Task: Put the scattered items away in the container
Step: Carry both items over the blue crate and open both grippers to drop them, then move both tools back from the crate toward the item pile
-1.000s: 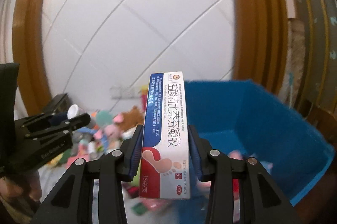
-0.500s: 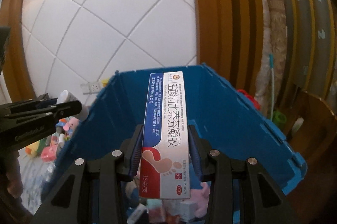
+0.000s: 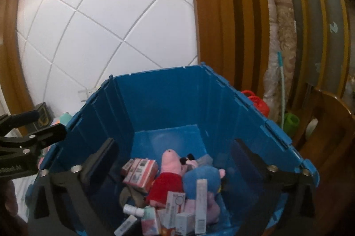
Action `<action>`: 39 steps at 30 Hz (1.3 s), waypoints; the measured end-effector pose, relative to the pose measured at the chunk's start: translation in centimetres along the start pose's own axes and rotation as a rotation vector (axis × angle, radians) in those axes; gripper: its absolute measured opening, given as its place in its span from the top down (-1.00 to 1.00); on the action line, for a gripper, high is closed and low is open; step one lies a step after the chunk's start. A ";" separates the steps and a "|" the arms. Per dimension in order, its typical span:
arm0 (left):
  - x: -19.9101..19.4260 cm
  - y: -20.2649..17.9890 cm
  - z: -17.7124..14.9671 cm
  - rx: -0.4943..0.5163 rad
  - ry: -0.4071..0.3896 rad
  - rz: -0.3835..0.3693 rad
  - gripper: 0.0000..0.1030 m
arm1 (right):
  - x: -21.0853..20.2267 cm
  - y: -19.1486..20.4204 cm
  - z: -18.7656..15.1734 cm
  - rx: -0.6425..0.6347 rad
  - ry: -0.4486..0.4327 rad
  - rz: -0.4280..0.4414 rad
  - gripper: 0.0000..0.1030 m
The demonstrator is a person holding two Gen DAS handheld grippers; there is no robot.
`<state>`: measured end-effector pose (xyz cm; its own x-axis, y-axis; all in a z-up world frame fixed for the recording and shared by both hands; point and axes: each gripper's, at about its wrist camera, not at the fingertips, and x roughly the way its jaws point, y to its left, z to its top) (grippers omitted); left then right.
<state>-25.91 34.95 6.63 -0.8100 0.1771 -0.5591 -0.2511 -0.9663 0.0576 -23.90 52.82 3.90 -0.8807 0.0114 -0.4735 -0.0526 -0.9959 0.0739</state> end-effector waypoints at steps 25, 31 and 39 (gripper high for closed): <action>-2.7 26.5 -11.6 -0.277 0.109 0.248 -0.79 | -0.7 20.6 -0.3 -0.117 -0.062 0.271 -1.00; -2.2 36.2 -16.8 -0.286 0.224 0.268 -0.79 | 1.5 30.3 -2.6 -0.136 -0.012 0.295 -1.00; -0.3 46.7 -23.5 -0.327 0.356 0.304 -0.79 | 8.0 40.1 -9.3 -0.138 0.218 0.292 -1.00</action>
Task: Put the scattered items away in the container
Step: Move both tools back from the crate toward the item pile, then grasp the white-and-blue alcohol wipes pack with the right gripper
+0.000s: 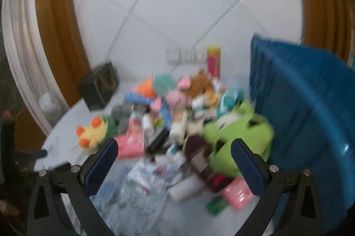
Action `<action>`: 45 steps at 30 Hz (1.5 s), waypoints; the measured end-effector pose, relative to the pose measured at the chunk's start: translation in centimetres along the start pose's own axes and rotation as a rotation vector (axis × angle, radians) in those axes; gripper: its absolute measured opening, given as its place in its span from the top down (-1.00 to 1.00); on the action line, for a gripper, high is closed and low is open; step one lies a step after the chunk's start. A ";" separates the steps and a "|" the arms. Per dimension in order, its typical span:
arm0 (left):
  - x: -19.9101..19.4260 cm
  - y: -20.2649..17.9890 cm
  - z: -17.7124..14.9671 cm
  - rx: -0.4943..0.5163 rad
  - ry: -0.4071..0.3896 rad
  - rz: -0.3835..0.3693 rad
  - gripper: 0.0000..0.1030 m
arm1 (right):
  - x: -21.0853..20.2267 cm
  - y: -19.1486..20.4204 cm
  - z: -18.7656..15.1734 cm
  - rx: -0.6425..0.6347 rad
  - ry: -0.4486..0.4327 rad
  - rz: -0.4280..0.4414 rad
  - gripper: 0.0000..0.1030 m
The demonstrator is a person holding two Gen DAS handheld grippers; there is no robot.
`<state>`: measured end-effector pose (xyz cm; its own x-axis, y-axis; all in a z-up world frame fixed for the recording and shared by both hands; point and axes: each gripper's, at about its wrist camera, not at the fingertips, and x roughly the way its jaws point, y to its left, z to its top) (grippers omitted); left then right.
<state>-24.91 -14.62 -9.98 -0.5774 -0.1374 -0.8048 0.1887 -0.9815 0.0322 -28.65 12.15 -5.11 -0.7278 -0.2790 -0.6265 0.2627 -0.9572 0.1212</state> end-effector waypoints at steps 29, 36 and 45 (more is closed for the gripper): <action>17.4 -11.1 0.5 0.179 0.209 -0.203 -0.25 | 15.4 -3.6 -7.7 0.039 0.372 0.057 -0.23; 16.9 -9.9 1.1 0.215 0.199 -0.214 0.52 | 15.9 -3.3 -8.6 0.066 0.386 0.053 -0.06; 16.2 -0.9 -0.2 0.176 0.213 -0.055 0.53 | 18.6 2.5 -8.8 0.009 0.419 0.108 -0.14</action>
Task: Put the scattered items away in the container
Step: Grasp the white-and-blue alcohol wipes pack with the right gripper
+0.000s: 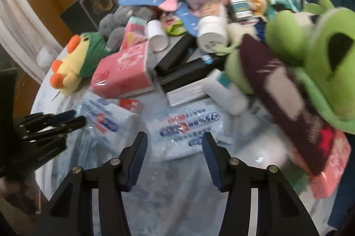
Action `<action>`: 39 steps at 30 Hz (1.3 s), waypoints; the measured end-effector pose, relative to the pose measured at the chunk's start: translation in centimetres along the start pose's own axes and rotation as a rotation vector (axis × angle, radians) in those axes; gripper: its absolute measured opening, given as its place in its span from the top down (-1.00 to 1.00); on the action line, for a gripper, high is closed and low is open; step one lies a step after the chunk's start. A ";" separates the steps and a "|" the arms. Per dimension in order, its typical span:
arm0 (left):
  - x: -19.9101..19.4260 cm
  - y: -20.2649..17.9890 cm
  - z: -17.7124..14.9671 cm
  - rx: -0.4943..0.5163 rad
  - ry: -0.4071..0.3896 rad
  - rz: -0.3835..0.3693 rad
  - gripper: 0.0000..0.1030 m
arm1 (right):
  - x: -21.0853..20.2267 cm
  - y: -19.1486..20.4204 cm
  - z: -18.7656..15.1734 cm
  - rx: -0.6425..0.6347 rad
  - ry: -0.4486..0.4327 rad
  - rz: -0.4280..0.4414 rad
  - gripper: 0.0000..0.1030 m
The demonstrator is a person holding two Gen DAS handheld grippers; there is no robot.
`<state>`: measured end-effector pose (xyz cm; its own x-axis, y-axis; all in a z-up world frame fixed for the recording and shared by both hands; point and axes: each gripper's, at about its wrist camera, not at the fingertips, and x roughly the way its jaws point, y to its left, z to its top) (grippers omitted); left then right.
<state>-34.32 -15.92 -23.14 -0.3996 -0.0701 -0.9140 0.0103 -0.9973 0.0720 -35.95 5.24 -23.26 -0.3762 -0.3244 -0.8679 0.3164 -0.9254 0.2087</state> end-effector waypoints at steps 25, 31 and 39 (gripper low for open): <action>3.2 2.7 0.1 -0.087 0.022 -0.076 -0.75 | 6.7 0.4 0.6 0.005 0.099 -0.175 -1.00; 3.2 3.8 -0.1 -0.123 0.018 -0.107 -0.84 | 7.2 0.7 0.5 -0.032 0.106 -0.201 -1.00; 2.9 5.1 -1.1 -0.110 0.032 -0.083 0.41 | 5.8 1.1 0.5 -0.017 0.094 -0.148 -0.28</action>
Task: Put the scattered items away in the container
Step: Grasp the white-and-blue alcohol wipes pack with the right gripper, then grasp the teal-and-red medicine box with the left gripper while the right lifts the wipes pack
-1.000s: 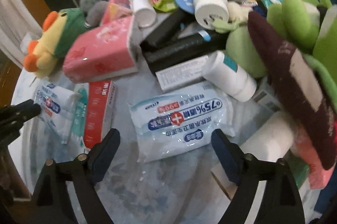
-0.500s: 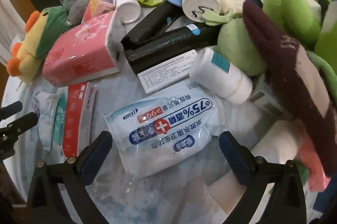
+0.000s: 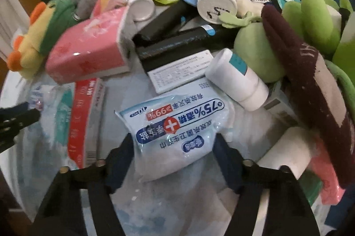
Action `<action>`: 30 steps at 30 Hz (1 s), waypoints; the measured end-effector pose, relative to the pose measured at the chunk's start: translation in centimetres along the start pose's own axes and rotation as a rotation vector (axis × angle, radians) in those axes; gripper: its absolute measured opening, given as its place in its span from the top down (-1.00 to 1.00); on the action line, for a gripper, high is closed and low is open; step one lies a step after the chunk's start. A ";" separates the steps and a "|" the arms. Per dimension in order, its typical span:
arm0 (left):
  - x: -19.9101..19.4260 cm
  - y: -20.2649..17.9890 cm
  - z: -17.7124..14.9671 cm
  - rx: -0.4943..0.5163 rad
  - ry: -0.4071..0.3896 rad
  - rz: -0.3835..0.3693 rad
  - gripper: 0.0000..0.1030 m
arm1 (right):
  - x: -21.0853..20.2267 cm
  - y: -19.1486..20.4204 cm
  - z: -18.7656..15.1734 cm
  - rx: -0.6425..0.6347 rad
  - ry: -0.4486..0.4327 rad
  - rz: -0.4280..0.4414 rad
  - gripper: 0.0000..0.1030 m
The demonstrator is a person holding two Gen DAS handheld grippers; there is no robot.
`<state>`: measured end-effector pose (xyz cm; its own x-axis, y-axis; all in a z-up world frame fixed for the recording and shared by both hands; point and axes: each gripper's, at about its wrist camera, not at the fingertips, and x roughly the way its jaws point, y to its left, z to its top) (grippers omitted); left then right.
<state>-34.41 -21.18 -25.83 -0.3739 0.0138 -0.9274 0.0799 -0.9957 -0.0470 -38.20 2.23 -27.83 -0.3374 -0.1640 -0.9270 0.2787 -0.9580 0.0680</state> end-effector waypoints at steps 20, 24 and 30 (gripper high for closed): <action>-1.0 -11.8 0.1 0.050 -0.001 -0.056 -0.18 | -7.4 -4.0 -3.1 0.050 -0.119 0.070 -0.26; 0.7 -14.0 -0.6 0.055 0.012 0.024 -0.22 | -7.2 -5.2 -3.4 0.044 -0.128 0.090 -0.27; 2.5 -15.4 -0.2 0.057 -0.018 0.145 -0.69 | -6.6 -6.2 -3.3 -0.002 -0.116 0.125 -0.27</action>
<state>-36.37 -5.83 -27.45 -0.3793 -0.1312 -0.9159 0.0815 -0.9908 0.1082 -34.74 10.01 -23.32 -0.4016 -0.3079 -0.8625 0.3263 -0.9281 0.1794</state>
